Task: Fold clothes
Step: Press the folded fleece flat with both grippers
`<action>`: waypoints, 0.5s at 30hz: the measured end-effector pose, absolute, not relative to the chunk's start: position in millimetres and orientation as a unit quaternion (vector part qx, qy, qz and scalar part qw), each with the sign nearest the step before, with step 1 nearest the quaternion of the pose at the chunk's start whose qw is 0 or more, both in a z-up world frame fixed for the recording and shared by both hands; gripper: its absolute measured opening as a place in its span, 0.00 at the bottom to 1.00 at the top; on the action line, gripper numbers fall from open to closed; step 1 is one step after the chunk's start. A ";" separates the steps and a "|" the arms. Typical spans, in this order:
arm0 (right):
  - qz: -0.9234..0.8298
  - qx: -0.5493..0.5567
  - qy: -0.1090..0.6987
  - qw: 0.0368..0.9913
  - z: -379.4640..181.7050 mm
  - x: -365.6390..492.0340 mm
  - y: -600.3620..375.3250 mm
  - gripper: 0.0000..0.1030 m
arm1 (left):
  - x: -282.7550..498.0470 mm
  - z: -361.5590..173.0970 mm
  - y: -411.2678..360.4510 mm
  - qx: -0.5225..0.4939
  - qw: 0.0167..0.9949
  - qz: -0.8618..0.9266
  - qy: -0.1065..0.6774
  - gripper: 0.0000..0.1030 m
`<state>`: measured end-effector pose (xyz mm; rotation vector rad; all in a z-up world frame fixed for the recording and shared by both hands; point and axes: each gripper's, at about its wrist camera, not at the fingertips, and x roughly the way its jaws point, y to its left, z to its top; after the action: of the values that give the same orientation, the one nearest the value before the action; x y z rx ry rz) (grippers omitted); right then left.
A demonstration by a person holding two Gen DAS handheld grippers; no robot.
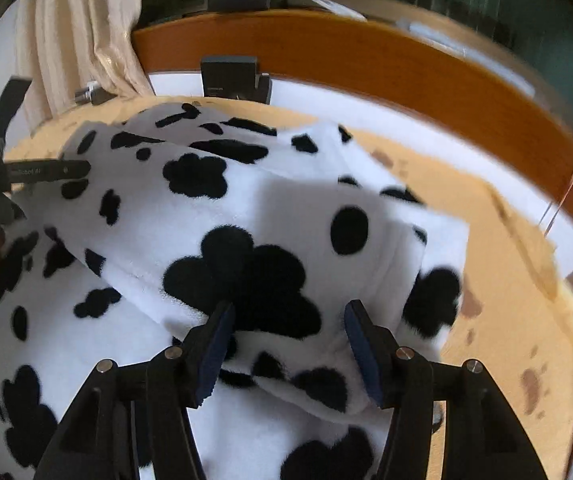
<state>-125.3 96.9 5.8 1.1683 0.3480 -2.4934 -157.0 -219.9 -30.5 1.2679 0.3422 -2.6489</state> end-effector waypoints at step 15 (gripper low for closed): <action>-0.902 0.385 0.101 0.168 32.7 -102.3 93.5 0.59 | -147.8 -15.0 -206.7 0.408 0.083 -0.905 0.092 1.00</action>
<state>-102.3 93.5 32.7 1.0937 0.2862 -2.5654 -147.8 -206.7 -15.0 1.2167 0.2749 -2.7015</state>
